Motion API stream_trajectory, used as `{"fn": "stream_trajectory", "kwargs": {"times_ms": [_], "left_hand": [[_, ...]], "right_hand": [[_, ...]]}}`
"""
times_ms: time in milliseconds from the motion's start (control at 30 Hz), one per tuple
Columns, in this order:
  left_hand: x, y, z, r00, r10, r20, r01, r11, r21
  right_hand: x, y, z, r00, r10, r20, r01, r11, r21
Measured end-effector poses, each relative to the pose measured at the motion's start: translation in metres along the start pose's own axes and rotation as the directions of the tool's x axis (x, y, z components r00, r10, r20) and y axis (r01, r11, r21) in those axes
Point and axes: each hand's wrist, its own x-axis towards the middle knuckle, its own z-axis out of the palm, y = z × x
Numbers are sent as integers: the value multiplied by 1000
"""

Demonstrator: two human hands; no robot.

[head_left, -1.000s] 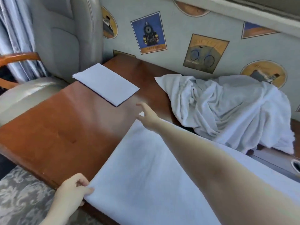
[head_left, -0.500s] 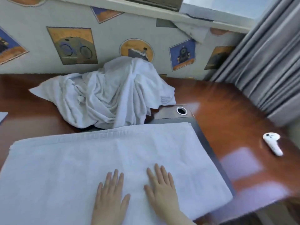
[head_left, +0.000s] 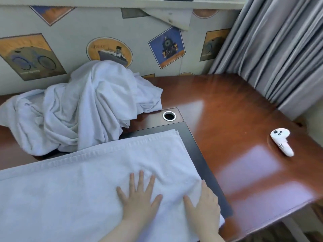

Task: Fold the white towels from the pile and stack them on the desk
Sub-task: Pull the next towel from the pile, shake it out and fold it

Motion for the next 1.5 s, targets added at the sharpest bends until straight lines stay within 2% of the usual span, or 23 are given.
{"fn": "stream_trajectory", "kwargs": {"times_ms": [100,200,300,400,533,567,633,700,733,833,900,967,1067,1233,1367,1433,1500], "left_hand": [[14,14,-5,999,-24,43,23,999,21],[17,15,-4,999,-37,15,36,998,48],[14,20,-6,998,-61,31,60,998,28],[20,32,-19,991,-116,66,124,983,-132],[29,62,-47,988,-128,-81,67,846,-528],[32,72,-53,992,-110,-66,50,804,-592],[41,93,-60,996,-68,66,95,688,-719],[52,104,-61,981,-61,184,185,580,-793],[57,104,-60,978,-72,195,201,561,-803],[69,87,-54,982,-119,144,187,603,-775],[74,78,-52,981,-108,159,192,572,-798],[75,76,-54,980,-83,182,198,530,-825],[71,76,-55,977,-90,194,212,498,-841],[61,79,-48,973,-173,154,214,416,-884],[67,85,-54,973,-120,199,232,430,-873],[76,85,-63,955,-94,282,294,432,-852],[87,85,-71,937,-70,343,336,458,-823]], "right_hand": [[15,2,-15,993,118,-6,-116,988,98],[23,12,-27,985,110,136,-142,955,259],[20,17,-33,982,75,174,-128,940,316],[12,14,-40,986,-6,165,-36,968,248],[-6,-5,-41,976,-188,108,179,980,87],[-12,-10,-39,958,-282,46,282,959,9],[-19,-17,-36,890,-455,-17,450,885,-119],[-23,-22,-31,854,-521,-23,511,845,-158],[-23,-23,-31,855,-518,-6,512,847,-144],[-19,-14,-35,896,-435,93,443,890,-106],[-14,-2,-43,949,-251,193,262,965,-34],[-11,13,-50,969,-92,230,87,996,34],[-1,24,-53,966,29,256,-74,983,167],[43,-1,-42,965,-39,258,-3,987,160],[58,-36,-40,977,-10,213,-45,967,251],[51,-45,-39,973,-88,212,16,948,318],[38,-54,-37,948,-220,228,149,945,292]]}}
